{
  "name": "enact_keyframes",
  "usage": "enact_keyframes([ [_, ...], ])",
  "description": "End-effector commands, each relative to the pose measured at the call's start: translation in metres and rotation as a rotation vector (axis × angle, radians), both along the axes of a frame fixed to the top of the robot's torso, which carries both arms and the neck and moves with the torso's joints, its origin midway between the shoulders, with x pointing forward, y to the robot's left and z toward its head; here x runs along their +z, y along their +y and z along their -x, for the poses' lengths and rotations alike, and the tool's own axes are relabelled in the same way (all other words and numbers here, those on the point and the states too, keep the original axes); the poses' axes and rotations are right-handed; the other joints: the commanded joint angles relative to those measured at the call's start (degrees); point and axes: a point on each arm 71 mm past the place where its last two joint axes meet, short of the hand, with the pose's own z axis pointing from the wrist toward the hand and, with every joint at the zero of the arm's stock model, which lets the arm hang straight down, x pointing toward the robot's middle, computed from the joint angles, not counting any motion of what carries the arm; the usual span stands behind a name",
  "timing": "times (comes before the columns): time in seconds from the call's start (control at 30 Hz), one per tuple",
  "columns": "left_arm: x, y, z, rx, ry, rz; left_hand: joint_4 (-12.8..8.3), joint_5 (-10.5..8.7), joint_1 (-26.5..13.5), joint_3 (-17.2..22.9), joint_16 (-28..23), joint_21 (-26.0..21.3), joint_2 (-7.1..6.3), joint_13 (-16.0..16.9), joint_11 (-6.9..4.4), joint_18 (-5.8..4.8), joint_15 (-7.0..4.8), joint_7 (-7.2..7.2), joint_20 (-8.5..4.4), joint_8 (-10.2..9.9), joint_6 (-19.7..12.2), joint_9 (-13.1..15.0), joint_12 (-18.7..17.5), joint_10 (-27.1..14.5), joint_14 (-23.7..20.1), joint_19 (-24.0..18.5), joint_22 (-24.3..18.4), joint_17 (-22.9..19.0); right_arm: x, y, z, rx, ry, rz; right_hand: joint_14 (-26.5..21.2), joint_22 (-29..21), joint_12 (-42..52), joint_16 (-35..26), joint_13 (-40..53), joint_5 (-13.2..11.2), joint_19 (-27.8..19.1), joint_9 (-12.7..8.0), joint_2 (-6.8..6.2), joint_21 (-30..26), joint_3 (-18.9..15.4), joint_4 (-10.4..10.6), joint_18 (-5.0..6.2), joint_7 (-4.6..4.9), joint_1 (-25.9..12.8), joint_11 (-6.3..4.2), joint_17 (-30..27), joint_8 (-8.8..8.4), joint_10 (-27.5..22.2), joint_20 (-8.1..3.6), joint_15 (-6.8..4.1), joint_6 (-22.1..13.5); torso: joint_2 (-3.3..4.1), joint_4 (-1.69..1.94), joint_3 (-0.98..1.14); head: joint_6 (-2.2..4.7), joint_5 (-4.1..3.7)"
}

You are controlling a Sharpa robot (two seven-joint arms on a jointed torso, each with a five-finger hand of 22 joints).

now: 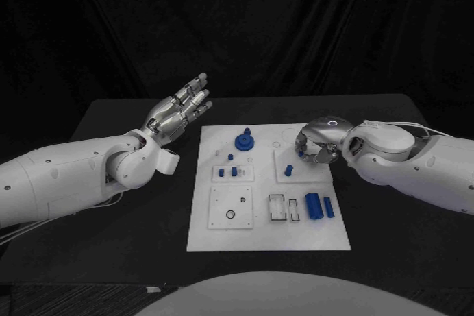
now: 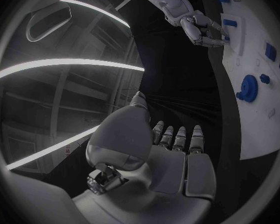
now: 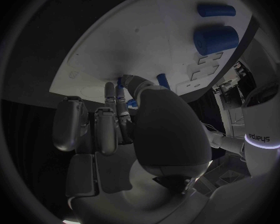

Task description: Assemble the parts on the task board

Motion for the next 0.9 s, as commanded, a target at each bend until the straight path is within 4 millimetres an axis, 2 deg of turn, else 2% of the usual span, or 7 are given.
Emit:
enact_keyframes([
  [0.03, 0.0030, -0.0013, 0.0007, -0.008, -0.032, 0.038, -0.1, 0.42, 0.9, 0.3, -0.2, -0.1, -0.12, 0.1, 0.31, 0.46, 0.55, 0.70, 0.78, 0.0, 0.1, 0.1, 0.2, 0.0, 0.0, 0.0, 0.1, -0.1, -0.0010, 0.0010, 0.0004, 0.007, -0.003, -0.014, 3.7, 9.8, 0.6, -0.2, 0.2, -0.2, -0.2, 0.5, 0.94, 0.0, 0.1, -0.7, -0.46, -0.10, 0.1, -0.07, 5.1, 0.61, 0.7, 0.02, -0.28, 0.8, 0.00, -0.01, -0.09, 0.00, 0.11],
  [0.07, 0.0028, -0.0013, 0.0007, -0.009, -0.030, 0.038, -0.1, 0.42, 0.9, 0.3, -0.2, -0.1, -0.12, 0.1, 0.31, 0.46, 0.55, 0.70, 0.78, 0.0, 0.1, 0.1, 0.2, 0.0, 0.0, 0.0, 0.1, -0.1, -0.0011, 0.0012, 0.0002, 0.006, -0.002, -0.018, 3.7, 9.8, 0.7, -0.2, 0.2, -0.1, -0.3, 0.6, 1.11, -0.1, 0.2, -0.7, -0.46, -0.11, 0.1, -0.10, 5.1, 0.68, 0.8, 0.03, -0.26, 0.9, 0.02, -0.02, -0.10, 0.00, 0.10],
  [0.13, 0.0026, -0.0012, 0.0006, -0.010, -0.028, 0.037, -0.1, 1.72, 1.8, 0.5, -0.2, -0.1, 0.25, 0.1, 0.12, 0.51, 0.86, 1.52, 1.13, 0.0, 0.5, 0.1, 0.2, 0.0, 0.0, 0.0, 0.1, -0.1, -0.0013, 0.0017, -0.0001, 0.007, 0.000, -0.023, 3.7, 9.8, 0.8, -0.2, 0.2, 0.3, -0.3, 0.9, 1.48, -0.1, 0.5, -0.9, -0.46, -0.12, 0.2, -0.12, 5.0, 0.77, 0.8, 0.06, -0.20, 0.9, 0.01, 0.00, -0.12, 0.00, 0.10],
  [0.3, 0.0020, -0.0010, 0.0004, -0.013, -0.024, 0.036, -0.2, 2.93, 2.7, 0.6, -0.2, -0.1, 0.49, 0.1, 0.09, 0.57, 1.17, 1.98, 1.51, 0.1, 0.7, 0.2, 0.2, 0.0, 0.0, 0.0, 0.2, -0.1, -0.0014, 0.0035, -0.0008, 0.011, -0.001, -0.032, 3.7, 9.8, 1.1, -0.3, 0.3, 0.4, -0.3, 1.5, 1.89, -0.1, 0.7, -1.3, -0.48, -0.14, 0.1, -0.22, 4.8, 1.10, 1.3, 0.21, 0.09, 1.3, -0.03, 0.03, -0.11, 0.00, 0.02],
  [0.47, 0.0017, -0.0011, 0.0005, -0.016, -0.020, 0.036, -0.3, 3.49, 3.3, 0.6, -0.2, -0.1, 0.59, 0.1, 0.26, 0.62, 1.36, 2.22, 1.75, 0.1, 0.9, 0.2, 0.3, 0.0, 0.0, 0.1, 0.3, -0.1, -0.0011, 0.0044, -0.0012, 0.015, -0.005, -0.038, 3.6, 9.8, 1.5, -0.4, 0.3, 0.0, -0.3, 2.3, 2.38, 0.0, 1.0, -2.2, -0.48, -0.19, 0.6, -0.40, 4.6, 1.61, 2.2, 0.34, 0.17, 2.0, -0.05, 0.02, -0.10, 0.00, 0.12],
  [0.77, 0.0010, -0.0013, 0.0007, -0.021, -0.014, 0.036, -0.4, 4.10, 4.2, 0.6, -0.2, 0.0, 0.68, 0.1, 0.68, 0.74, 1.88, 2.70, 2.50, 0.1, 1.2, 0.2, 0.4, 0.0, 0.0, 0.1, 0.5, -0.1, 0.0009, 0.0017, 0.0001, 0.020, -0.023, -0.057, 3.3, 9.6, 1.8, -1.2, 0.1, 0.9, -0.6, 3.5, 2.90, -0.6, 1.9, -4.2, -0.34, 0.03, 2.1, -0.55, 3.5, 2.18, 3.7, 0.39, 0.17, 2.8, -0.02, -0.03, -0.12, 0.00, 0.34],
  [0.9, 0.0006, -0.0006, 0.0007, -0.021, -0.011, 0.034, -0.4, 4.24, 4.4, 0.6, -0.2, 0.0, 0.71, 0.1, 0.84, 0.80, 2.06, 2.81, 2.75, 0.2, 1.3, 0.2, 0.4, 0.0, 0.0, 0.2, 0.6, -0.1, 0.0030, -0.0007, 0.0025, 0.018, -0.033, -0.074, 3.2, 9.6, 1.7, -1.2, 0.1, 0.9, -0.6, 3.6, 2.88, -0.6, 1.9, -4.3, -0.33, 0.05, 2.1, -0.54, 3.4, 2.19, 3.8, 0.40, 0.18, 2.8, -0.05, -0.03, -0.15, 0.00, 0.34],
])
